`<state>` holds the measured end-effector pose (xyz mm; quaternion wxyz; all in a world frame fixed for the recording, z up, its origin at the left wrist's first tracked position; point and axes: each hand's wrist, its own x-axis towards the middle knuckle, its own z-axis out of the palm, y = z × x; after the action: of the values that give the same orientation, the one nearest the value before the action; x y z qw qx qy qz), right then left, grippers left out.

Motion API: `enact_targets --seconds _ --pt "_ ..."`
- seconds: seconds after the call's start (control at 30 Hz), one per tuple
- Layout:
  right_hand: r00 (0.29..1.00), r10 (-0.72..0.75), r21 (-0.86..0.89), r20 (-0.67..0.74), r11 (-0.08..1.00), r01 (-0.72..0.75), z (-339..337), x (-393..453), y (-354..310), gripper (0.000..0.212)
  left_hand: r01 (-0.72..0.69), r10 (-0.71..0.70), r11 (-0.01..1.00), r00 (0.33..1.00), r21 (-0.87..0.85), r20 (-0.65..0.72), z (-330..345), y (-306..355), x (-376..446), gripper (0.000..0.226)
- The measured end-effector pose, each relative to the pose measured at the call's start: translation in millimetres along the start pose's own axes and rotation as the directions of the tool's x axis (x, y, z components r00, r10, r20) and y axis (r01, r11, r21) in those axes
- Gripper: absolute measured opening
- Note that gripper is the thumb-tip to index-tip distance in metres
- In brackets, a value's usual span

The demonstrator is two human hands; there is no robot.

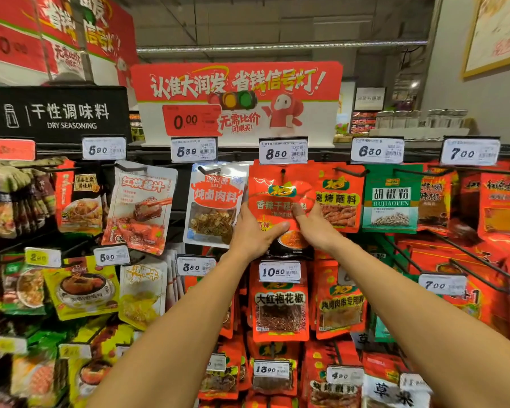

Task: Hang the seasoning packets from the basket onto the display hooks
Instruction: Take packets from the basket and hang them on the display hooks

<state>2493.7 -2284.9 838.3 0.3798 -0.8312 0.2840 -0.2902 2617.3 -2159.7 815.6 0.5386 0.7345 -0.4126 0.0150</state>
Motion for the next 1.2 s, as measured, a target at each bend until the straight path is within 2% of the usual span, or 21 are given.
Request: enact_targets --seconds 0.07,0.13,0.23,0.3,0.37,0.43,0.5,0.53,0.63,0.73,0.87,0.93,1.03,1.2 --pt "1.000 -0.005 -0.008 0.013 1.000 0.005 -5 -6 1 0.089 0.049 -0.049 0.999 0.999 -0.003 0.012 -3 3 -5 0.119" --pt "0.999 -0.035 0.022 0.013 0.999 0.034 -9 -12 3 0.081 0.081 -0.081 0.997 0.996 0.001 0.021 -7 4 -11 0.125" --pt "0.997 -0.071 0.042 0.017 0.997 0.070 -14 -24 2 0.070 0.095 -0.095 0.995 0.995 0.005 0.029 -12 7 -21 0.123" --pt "0.997 -0.080 0.023 -0.006 0.996 0.081 -17 -32 2 0.064 0.089 -0.090 0.996 0.995 0.028 0.031 -15 9 -28 0.114" --pt "0.988 -0.109 -0.022 -0.106 0.994 0.107 -23 -42 3 0.056 0.093 -0.094 0.994 0.996 0.058 0.010 -20 11 -37 0.100" --pt "0.960 -0.146 -0.038 -0.239 0.989 0.141 -30 -55 4 0.042 0.085 -0.082 0.993 0.996 0.087 -0.040 -27 13 -46 0.074" --pt "0.939 -0.157 0.044 -0.307 0.983 0.179 -34 -70 7 0.022 0.071 -0.064 0.994 0.994 0.083 -0.091 -36 17 -57 0.048" --pt "0.943 -0.145 0.120 -0.300 0.975 0.188 -35 -78 10 0.016 0.069 -0.061 0.996 0.992 0.064 -0.109 -39 18 -64 0.039" --pt "0.968 -0.120 0.260 -0.220 0.949 0.177 -34 -105 27 0.025 0.093 -0.098 0.994 0.991 -0.062 -0.090 -43 22 -89 0.018" --pt "0.989 -0.091 0.339 -0.115 0.932 0.125 -26 -133 57 0.032 0.191 -0.192 0.937 0.981 -0.293 0.025 -29 21 -124 0.022" --pt "0.995 0.068 0.378 0.076 0.921 -0.092 -1 -172 125 0.034 0.324 -0.308 0.888 0.946 -0.327 0.100 14 -9 -180 0.024" --pt "0.963 0.207 0.393 0.172 0.882 -0.260 15 -193 167 0.029 0.429 -0.404 0.841 0.903 -0.329 0.144 42 -35 -214 0.023" --pt "0.877 0.389 0.360 0.283 0.804 -0.473 41 -229 229 0.027 0.620 -0.580 0.732 0.784 -0.281 0.221 83 -77 -271 0.023" --pt "0.672 0.607 0.190 0.425 0.665 -0.722 86 -292 322 0.028 0.864 -0.823 0.469 0.503 -0.183 0.265 133 -138 -365 0.022"
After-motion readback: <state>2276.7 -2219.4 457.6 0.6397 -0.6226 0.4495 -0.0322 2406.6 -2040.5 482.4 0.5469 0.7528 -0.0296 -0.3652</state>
